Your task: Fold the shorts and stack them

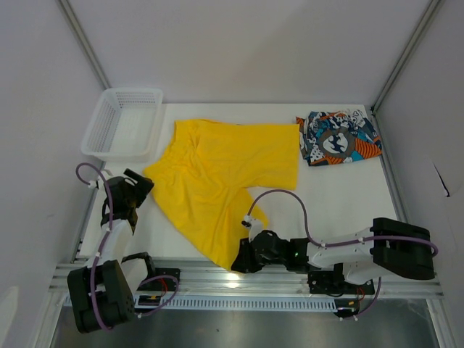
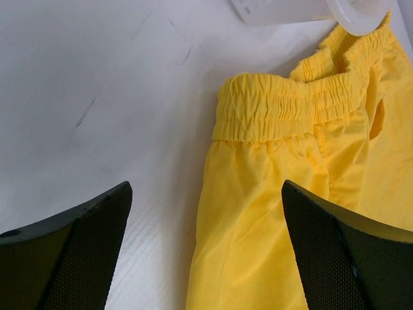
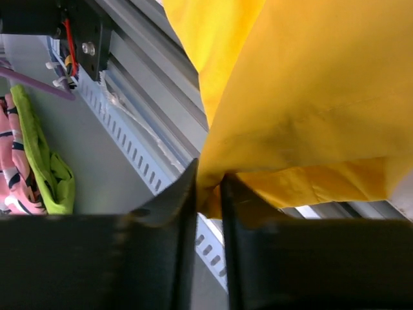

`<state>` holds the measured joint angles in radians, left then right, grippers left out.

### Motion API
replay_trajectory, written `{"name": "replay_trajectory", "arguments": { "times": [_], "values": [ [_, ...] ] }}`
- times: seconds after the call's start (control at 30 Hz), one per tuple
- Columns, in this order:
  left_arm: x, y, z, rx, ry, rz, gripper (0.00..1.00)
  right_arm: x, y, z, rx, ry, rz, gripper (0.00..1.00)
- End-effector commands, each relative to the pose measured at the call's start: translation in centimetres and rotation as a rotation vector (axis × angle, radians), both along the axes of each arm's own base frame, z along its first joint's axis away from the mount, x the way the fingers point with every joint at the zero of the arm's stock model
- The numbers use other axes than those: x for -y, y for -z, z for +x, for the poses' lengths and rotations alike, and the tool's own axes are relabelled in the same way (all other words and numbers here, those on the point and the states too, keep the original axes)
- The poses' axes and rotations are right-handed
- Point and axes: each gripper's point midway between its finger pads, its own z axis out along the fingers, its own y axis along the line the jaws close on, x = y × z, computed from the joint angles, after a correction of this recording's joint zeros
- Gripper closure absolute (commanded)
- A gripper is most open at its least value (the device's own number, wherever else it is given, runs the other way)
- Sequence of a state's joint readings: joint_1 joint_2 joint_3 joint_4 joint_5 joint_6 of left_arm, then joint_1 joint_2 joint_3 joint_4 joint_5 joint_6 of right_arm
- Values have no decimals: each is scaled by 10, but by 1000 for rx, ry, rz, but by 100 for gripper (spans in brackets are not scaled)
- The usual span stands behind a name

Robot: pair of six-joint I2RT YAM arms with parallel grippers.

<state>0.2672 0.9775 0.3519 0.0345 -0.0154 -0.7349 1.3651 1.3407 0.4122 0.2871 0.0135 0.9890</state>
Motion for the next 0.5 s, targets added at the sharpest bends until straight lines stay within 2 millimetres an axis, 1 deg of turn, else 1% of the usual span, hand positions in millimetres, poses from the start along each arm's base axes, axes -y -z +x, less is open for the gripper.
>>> {"name": "replay_trajectory", "arguments": {
  "times": [0.0, 0.03, 0.07, 0.1, 0.17, 0.2, 0.23, 0.3, 0.33, 0.37, 0.4, 0.43, 0.47],
  "values": [
    [-4, -18, 7, 56, -8, 7, 1, -23, -25, -1, 15, -15, 80, 83],
    [-5, -18, 7, 53, -9, 7, 2, -25, -31, -1, 11, -10, 103, 99],
    [-5, -18, 7, 53, -8, 8, 2, -26, -37, -7, -23, -22, 124, 100],
    [-5, -17, 7, 51, -10, 7, 1, -26, -50, -7, -31, -14, 162, 100],
    [-5, -17, 7, 51, -10, 7, 2, -19, -59, -6, -50, 3, 170, 100],
    [-5, -17, 7, 51, -8, 9, 1, -16, -79, -4, -57, 19, 215, 100],
    [-5, -17, 6, 49, -9, 8, 2, -6, -76, -3, -72, 35, 183, 100],
    [-4, -17, 6, 51, -9, 7, 2, 6, -88, 8, -96, 73, 210, 100],
    [-4, -17, 6, 53, -8, 8, 2, 17, -97, 11, -104, 89, 227, 100],
    [-5, -16, 6, 52, -12, 5, 1, 24, -100, 16, -115, 109, 231, 100],
    [-5, -17, 6, 53, -12, 5, 2, 31, -103, 27, -133, 144, 246, 100],
    [-5, -17, 7, 55, -12, 6, 2, 41, -99, 28, -150, 161, 236, 100],
    [-5, -17, 7, 53, -12, 5, 2, 46, -98, 33, -161, 176, 236, 100]
  ]
}}
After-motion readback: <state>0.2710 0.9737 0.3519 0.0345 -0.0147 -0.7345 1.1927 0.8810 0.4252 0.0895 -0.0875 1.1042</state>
